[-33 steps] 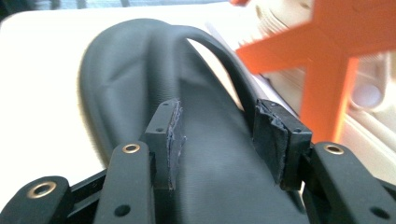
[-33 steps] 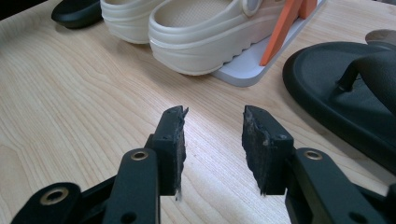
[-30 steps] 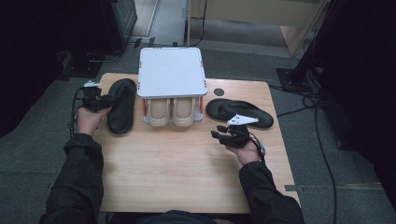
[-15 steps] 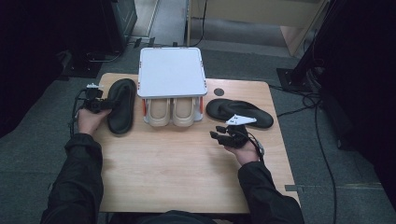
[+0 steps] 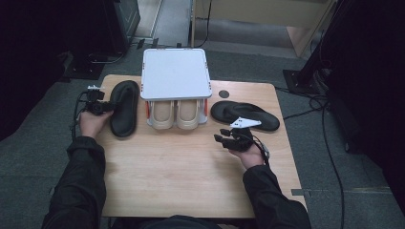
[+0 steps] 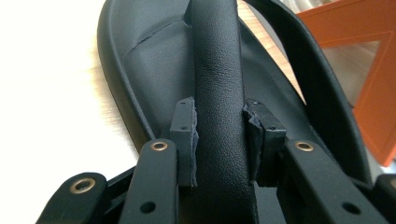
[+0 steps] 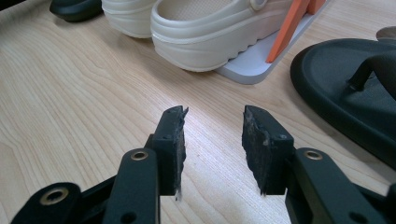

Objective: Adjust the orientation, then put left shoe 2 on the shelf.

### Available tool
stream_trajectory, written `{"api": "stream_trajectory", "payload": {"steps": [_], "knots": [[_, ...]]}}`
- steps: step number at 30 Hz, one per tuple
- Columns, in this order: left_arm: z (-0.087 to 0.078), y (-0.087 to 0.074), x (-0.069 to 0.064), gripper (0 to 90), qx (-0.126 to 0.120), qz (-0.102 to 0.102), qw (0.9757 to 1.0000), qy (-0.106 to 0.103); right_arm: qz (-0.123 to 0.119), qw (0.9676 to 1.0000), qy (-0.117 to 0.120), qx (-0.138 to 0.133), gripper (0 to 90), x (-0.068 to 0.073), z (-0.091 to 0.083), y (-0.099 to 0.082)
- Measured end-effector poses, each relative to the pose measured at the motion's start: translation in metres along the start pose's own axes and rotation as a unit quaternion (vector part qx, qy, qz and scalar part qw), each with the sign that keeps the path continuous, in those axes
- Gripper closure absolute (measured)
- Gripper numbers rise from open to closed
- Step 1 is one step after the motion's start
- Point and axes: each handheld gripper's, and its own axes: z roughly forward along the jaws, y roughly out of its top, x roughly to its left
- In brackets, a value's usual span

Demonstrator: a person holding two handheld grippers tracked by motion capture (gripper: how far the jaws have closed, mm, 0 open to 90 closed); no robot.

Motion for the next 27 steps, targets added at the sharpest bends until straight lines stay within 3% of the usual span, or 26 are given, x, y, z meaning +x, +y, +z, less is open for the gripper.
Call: {"api": "stream_trajectory", "payload": {"steps": [13, 17, 27], "knots": [[-0.014, 0.002, -0.003, 68.2, -0.007, -0.027, 0.9992, -0.03, 0.002, 1.0, 0.0, -0.003, 59.8, -0.001, -0.001, 0.001], [-0.022, 0.003, -0.006, 68.3, -0.007, -0.03, 0.9989, -0.034, -0.003, 1.0, -0.007, 0.0, 60.5, -0.001, 0.001, 0.0], [-0.046, 0.013, -0.02, 68.3, -0.028, -0.032, 0.9983, -0.04, 0.0, 1.0, 0.003, -0.005, 60.1, -0.002, 0.004, 0.003]]}}
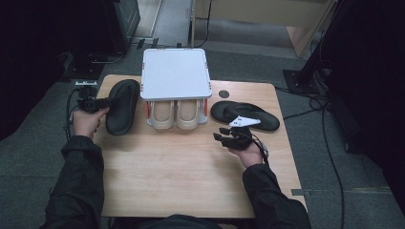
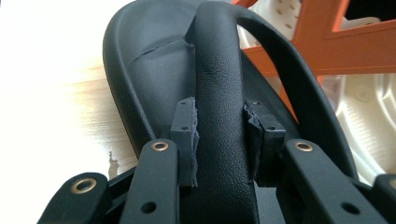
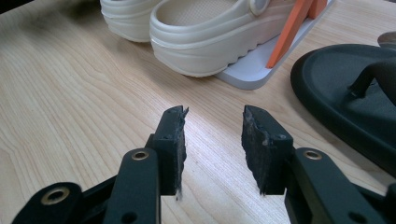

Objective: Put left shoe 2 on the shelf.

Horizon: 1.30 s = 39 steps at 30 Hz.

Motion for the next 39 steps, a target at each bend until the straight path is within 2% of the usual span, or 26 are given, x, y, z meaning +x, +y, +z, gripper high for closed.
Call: {"api": "stream_trajectory", "payload": {"steps": [8, 12, 15, 22, 27, 33, 39], "knots": [[-0.012, 0.014, -0.015, 68.4, -0.002, 0.005, 1.0, 0.003, -0.007, 1.0, 0.002, -0.002, 60.2, 0.003, 0.001, 0.001], [-0.02, 0.024, -0.019, 68.4, -0.001, 0.011, 0.9999, 0.012, -0.007, 1.0, 0.001, -0.001, 60.2, 0.004, 0.0, 0.001], [-0.026, 0.031, -0.02, 68.4, -0.009, 0.005, 0.9999, 0.012, -0.007, 1.0, 0.001, -0.001, 60.2, 0.004, 0.0, 0.001], [-0.035, 0.047, -0.028, 68.4, -0.006, 0.002, 0.9998, 0.017, -0.01, 0.9999, 0.008, 0.005, 60.1, 0.005, 0.003, 0.001], [-0.039, 0.059, -0.033, 68.3, -0.006, 0.008, 0.9996, 0.026, -0.014, 0.9998, 0.012, 0.004, 60.1, 0.006, 0.004, 0.003], [-0.053, 0.085, -0.044, 68.3, -0.009, 0.014, 0.9993, 0.035, -0.008, 0.9999, 0.011, 0.003, 60.1, 0.004, 0.002, 0.003], [-0.062, 0.106, -0.057, 68.3, -0.027, 0.012, 0.9989, 0.036, -0.012, 0.9998, 0.015, 0.007, 60.1, 0.006, 0.004, 0.003]]}}
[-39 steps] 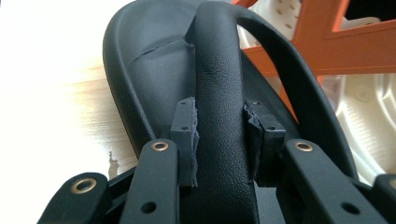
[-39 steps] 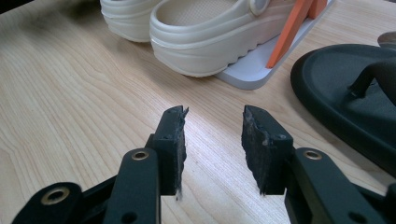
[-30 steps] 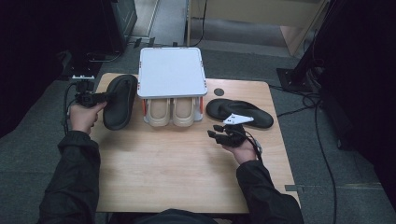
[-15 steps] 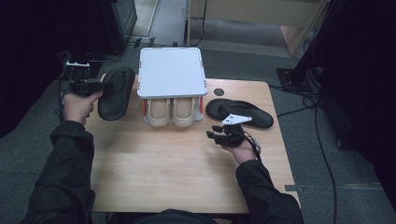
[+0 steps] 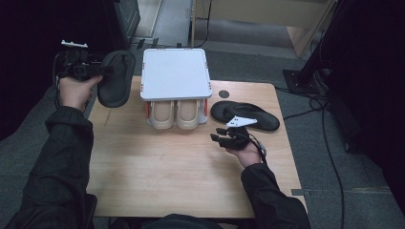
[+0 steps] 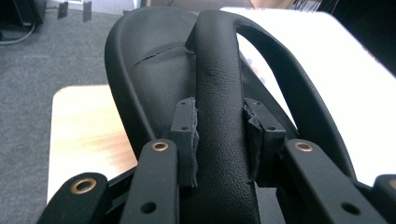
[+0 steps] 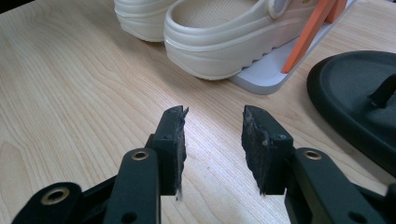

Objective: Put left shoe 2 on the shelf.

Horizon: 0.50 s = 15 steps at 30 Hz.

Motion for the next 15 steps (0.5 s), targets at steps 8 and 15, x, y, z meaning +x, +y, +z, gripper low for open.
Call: {"api": "stream_trajectory", "payload": {"steps": [8, 15], "knots": [[0.008, 0.021, -0.029, 68.2, -0.008, 0.014, 0.9998, -0.009, -0.001, 1.0, -0.001, 0.0, 60.2, -0.001, 0.0, 0.0], [0.026, 0.035, -0.062, 68.1, -0.003, 0.034, 0.9994, -0.011, -0.001, 1.0, -0.004, -0.004, 60.2, -0.002, -0.001, 0.0]]}}
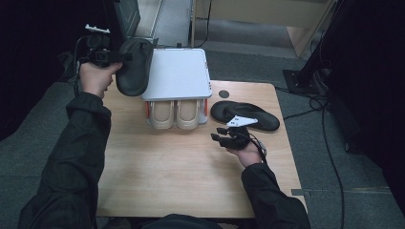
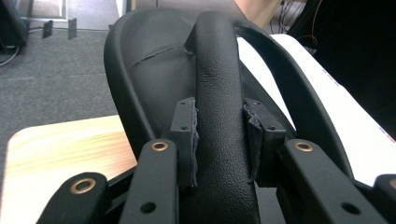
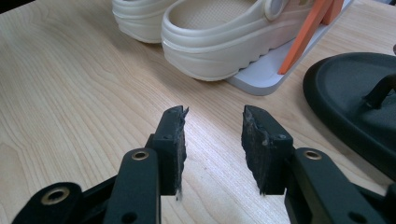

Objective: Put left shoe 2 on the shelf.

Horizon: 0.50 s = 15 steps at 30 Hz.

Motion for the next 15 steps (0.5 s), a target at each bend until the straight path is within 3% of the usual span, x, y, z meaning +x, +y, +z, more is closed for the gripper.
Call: {"api": "stream_trajectory", "payload": {"steps": [7, 15], "knots": [[0.02, 0.006, -0.018, 68.1, 0.005, 0.005, 1.0, -0.002, 0.001, 1.0, 0.002, 0.001, 60.2, -0.002, 0.0, 0.0], [0.048, -0.001, -0.033, 68.3, 0.023, 0.008, 0.9997, -0.008, -0.005, 1.0, 0.007, 0.002, 60.2, 0.0, 0.001, 0.0]]}}
